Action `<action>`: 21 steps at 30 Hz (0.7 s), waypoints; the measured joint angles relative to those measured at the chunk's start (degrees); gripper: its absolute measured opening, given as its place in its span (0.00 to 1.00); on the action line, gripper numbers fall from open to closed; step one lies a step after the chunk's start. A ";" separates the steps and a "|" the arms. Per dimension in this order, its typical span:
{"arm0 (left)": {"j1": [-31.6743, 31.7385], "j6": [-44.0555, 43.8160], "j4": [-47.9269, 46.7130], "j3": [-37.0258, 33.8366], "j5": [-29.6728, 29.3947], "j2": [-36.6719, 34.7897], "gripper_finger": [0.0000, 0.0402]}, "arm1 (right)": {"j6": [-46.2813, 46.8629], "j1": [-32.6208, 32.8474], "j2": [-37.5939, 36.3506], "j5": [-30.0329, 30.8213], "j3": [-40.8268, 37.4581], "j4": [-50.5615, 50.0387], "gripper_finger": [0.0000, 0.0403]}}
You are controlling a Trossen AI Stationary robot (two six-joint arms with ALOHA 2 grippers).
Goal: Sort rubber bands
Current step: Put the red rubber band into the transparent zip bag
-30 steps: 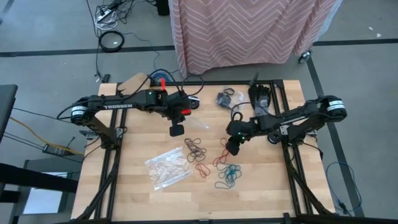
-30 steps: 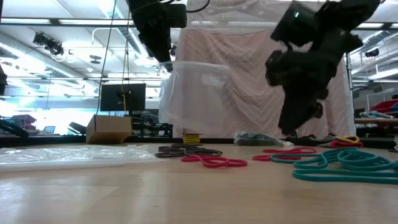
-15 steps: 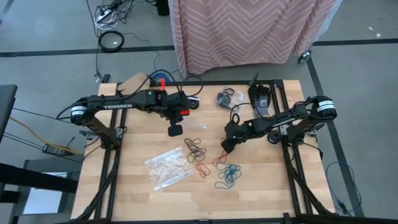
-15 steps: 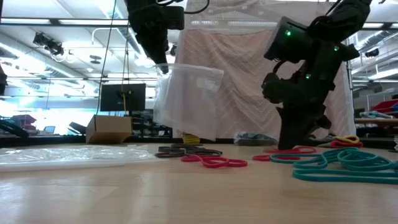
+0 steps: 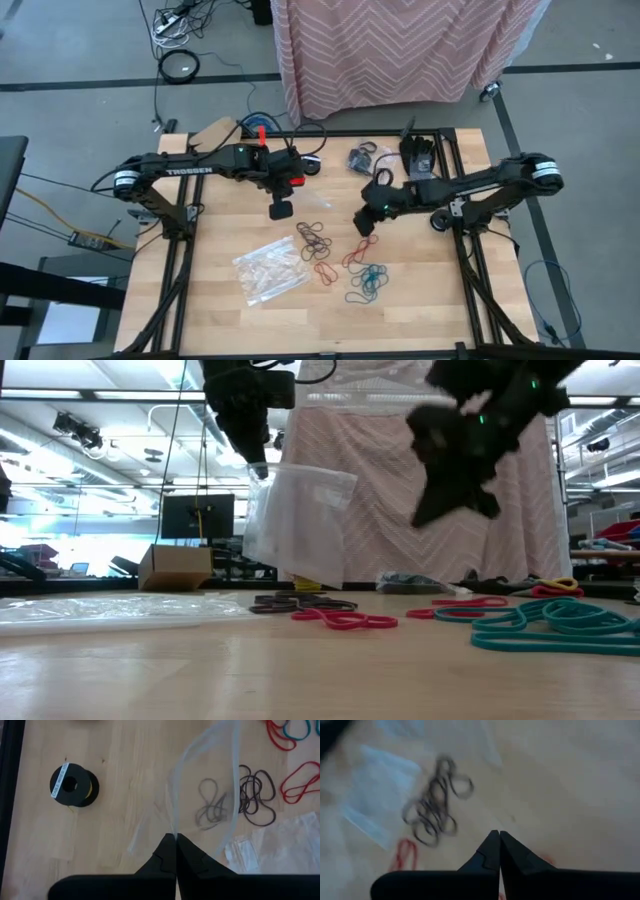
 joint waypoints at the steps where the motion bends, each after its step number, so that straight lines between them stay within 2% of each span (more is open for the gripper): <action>1: 0.01 0.03 0.10 0.00 0.00 0.00 0.00 | -0.70 -0.22 -1.24 0.25 0.94 0.06 0.00; 4: 0.07 0.24 0.11 0.00 0.13 0.00 0.00 | -2.26 -0.46 -3.96 2.20 2.80 -1.94 0.00; 7: 0.13 0.26 0.07 0.00 0.12 0.00 0.00 | -2.73 -0.94 -3.55 3.59 2.63 -10.56 0.00; 12: 0.11 0.32 -0.10 0.00 0.13 0.00 0.00 | -3.34 -1.08 2.34 -1.55 2.55 -20.61 0.00; 14: 0.11 0.31 -0.39 0.00 0.13 0.00 0.00 | -5.74 -0.44 4.76 -6.23 2.54 -19.82 0.01; 17: 0.11 0.33 -1.04 0.00 0.35 0.00 0.00 | -14.39 2.18 8.04 -12.98 2.54 -14.13 0.04; 19: 0.11 0.35 -1.15 0.00 0.84 0.00 0.00 | -20.52 4.37 9.49 -15.03 2.64 -10.11 0.08; 21: 0.11 0.35 -1.13 0.00 1.01 0.00 0.00 | -23.16 5.92 11.03 -14.28 2.69 -8.42 0.14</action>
